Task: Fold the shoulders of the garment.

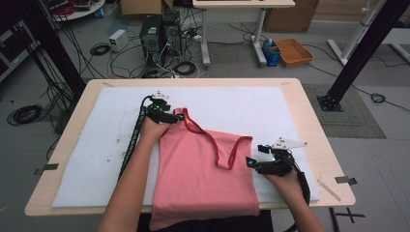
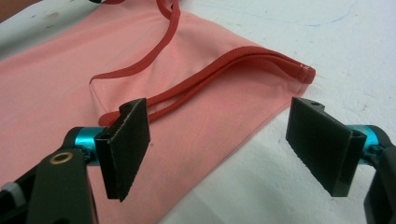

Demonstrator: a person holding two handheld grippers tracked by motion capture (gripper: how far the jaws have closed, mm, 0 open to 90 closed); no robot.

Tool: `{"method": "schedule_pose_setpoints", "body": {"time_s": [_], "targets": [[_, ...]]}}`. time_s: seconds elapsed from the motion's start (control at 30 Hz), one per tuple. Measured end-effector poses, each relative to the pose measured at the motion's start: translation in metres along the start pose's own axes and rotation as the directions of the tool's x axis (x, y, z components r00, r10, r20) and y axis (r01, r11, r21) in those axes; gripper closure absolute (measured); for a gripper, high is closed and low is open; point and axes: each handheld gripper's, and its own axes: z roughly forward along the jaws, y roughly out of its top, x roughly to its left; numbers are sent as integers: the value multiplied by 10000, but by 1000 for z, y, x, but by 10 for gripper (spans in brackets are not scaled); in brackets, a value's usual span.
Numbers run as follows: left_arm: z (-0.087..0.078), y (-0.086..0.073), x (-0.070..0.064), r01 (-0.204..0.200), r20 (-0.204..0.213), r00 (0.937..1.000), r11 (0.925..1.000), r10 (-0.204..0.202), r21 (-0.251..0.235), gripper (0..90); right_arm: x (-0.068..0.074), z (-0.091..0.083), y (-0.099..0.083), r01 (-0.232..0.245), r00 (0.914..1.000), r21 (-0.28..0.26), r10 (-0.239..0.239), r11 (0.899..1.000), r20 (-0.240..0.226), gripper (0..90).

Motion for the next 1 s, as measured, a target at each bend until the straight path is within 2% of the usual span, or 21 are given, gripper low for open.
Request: {"method": "schedule_pose_setpoints", "body": {"time_s": [0.07, 0.13, 0.37, 0.43, 0.53, 0.7, 0.87, 1.0], "targets": [[3, -1, 4, 148, -64, 9999, 9996, -147, 248, 199, -1, 0, 0, 11, 10000, -16, -11, 10000, 13, 216], [5, 0, 6, 83, -134, 9999, 9995, -79, 301, 200, -1, 0, 0, -70, 10000, -27, 70, 10000, -21, 216], [13, 9, 3, 84, 63, 9999, 9985, -88, 543, 210, -1, 0, 0, -106, 9999, 52, 106, 9999, -11, 216], [16, 7, 1, 14, 147, 9999, 9976, -24, 698, 263, -1, 0, 0, -110, 9999, 35, 110, 9999, -31, 216], [17, 8, -3, -427, -369, 9983, 9950, 462, 907, 361, -1, 1, 0, 3, 10000, 25, -3, 10000, -56, 216], [14, 8, -5, -541, -561, 9966, 9938, 597, 968, 586, -1, 1, 0, -12, 10000, 46, 12, 10000, -55, 216], [15, 8, -9, -745, -111, 9971, 9931, 758, 904, 800, -1, 1, 0, -24, 10000, 115, 25, 9999, -75, 216], [13, 10, -14, -884, 215, 9960, 9928, 869, 804, 823, -1, 1, 0, 0, 9999, 123, 1, 9999, -103, 216]]}}
